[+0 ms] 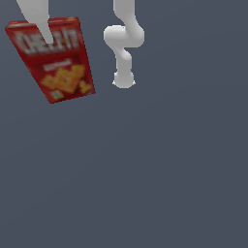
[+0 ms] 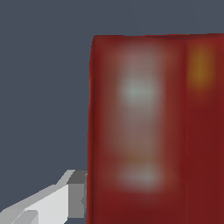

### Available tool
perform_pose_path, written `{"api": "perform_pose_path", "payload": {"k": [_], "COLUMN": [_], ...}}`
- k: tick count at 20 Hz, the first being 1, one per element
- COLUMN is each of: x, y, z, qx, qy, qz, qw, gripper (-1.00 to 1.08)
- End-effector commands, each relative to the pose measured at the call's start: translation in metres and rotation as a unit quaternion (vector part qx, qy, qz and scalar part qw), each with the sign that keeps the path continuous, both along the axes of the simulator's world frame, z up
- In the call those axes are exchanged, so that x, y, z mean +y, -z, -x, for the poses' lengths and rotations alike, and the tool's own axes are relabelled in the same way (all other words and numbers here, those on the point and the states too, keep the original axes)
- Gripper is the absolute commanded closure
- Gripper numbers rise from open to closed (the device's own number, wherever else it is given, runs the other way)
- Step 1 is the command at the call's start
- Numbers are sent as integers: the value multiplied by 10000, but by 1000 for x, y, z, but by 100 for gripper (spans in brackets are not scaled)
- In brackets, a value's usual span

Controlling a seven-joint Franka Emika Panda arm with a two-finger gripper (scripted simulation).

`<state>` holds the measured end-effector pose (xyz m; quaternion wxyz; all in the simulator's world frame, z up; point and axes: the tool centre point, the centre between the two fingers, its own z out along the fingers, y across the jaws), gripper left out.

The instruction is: Pick up the object and move it to a goal position.

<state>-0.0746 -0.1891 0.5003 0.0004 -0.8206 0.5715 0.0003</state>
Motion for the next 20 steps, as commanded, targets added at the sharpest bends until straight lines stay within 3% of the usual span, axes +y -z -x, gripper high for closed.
{"api": "perform_pose_path", "payload": {"k": [1,10,20], "x": [-11,-40,-53], "y": [-16,-58,-78], "z": [1,2,2], "qx": [-1,0,0], "qy": [-5,-7,-8], "qz": [3,6,7], "qw": [10000,10000,10000], "gripper": [108,108,108]}}
